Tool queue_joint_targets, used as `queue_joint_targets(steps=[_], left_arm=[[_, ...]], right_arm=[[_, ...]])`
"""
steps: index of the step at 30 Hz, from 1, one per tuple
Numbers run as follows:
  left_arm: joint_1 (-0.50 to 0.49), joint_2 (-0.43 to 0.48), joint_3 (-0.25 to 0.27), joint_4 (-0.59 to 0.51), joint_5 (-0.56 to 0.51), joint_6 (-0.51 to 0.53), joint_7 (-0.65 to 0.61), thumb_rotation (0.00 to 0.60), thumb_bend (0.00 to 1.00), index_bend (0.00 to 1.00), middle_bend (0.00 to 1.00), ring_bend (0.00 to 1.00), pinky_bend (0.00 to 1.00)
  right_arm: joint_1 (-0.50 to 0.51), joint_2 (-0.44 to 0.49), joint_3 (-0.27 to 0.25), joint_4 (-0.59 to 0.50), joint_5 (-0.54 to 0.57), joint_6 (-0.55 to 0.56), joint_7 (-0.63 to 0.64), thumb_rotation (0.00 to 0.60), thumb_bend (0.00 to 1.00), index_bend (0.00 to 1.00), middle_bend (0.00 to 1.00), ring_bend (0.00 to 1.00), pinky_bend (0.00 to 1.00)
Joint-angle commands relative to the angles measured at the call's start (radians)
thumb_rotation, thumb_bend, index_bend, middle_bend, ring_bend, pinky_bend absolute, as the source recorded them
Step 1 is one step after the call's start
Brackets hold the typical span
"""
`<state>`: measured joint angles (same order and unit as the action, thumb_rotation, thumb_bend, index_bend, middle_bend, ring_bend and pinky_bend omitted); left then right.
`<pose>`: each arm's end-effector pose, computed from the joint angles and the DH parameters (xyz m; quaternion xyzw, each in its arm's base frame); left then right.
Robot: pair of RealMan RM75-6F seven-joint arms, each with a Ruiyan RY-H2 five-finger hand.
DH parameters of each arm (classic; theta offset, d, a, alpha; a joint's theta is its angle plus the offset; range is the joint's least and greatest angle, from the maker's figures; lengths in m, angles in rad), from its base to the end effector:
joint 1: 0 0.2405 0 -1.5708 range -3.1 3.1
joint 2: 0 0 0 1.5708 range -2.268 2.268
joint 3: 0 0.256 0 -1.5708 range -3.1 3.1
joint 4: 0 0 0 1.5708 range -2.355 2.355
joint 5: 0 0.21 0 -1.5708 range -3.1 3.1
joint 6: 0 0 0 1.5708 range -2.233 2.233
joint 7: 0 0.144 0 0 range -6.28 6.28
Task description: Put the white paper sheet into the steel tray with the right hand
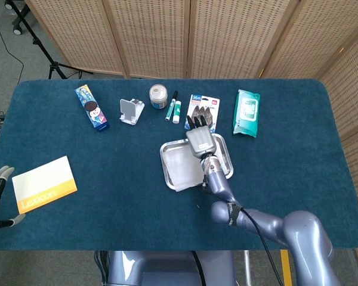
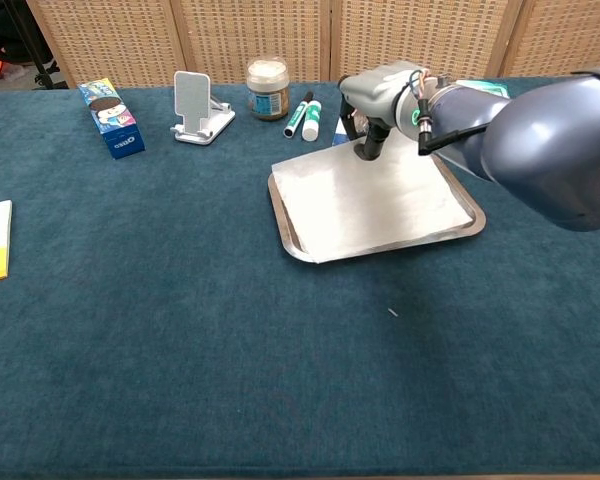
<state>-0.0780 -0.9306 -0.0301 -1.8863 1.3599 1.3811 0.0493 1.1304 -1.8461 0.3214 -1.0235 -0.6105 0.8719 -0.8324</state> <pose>-0.2942 0.1687 0.1815 -0.5714 -0.4674 -0.3367 0.5845 -0.0657 -0.4367 -0.0667 0.7511 -0.2989 0.2694 0.5235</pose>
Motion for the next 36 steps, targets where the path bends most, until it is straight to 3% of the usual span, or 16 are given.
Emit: queue_joint_targets(steps=[1,15,22,29,36], left_arm=[[-0.002,-0.001,-0.003,0.0,-0.01,-0.003,0.002,0.6,0.0,0.0,0.0,0.0,0.0],[-0.006,-0.003,-0.004,0.0,-0.023,-0.01,0.01,0.6,0.0,0.0,0.0,0.0,0.0],[-0.006,-0.002,-0.002,-0.002,-0.021,-0.008,0.011,0.6,0.0,0.0,0.0,0.0,0.0],[-0.004,-0.002,-0.002,-0.003,-0.018,-0.003,0.008,0.6,0.0,0.0,0.0,0.0,0.0],[-0.002,0.001,0.001,-0.002,-0.013,0.0,0.001,0.6,0.0,0.0,0.0,0.0,0.0]], right_arm=[[0.013,-0.031,0.006,0.058,-0.006,-0.007,0.021,0.6,0.59,0.66,0.0,0.0,0.0],[0.012,-0.075,0.018,0.13,-0.003,0.01,0.025,0.6,0.59,0.66,0.0,0.0,0.0],[0.005,-0.081,0.034,0.126,0.021,0.032,0.003,0.6,0.55,0.53,0.0,0.0,0.0],[0.002,-0.076,0.038,0.11,0.045,0.057,-0.049,0.6,0.52,0.34,0.0,0.0,0.0],[-0.003,-0.065,0.054,0.076,0.067,0.087,-0.082,0.6,0.52,0.3,0.0,0.0,0.0]])
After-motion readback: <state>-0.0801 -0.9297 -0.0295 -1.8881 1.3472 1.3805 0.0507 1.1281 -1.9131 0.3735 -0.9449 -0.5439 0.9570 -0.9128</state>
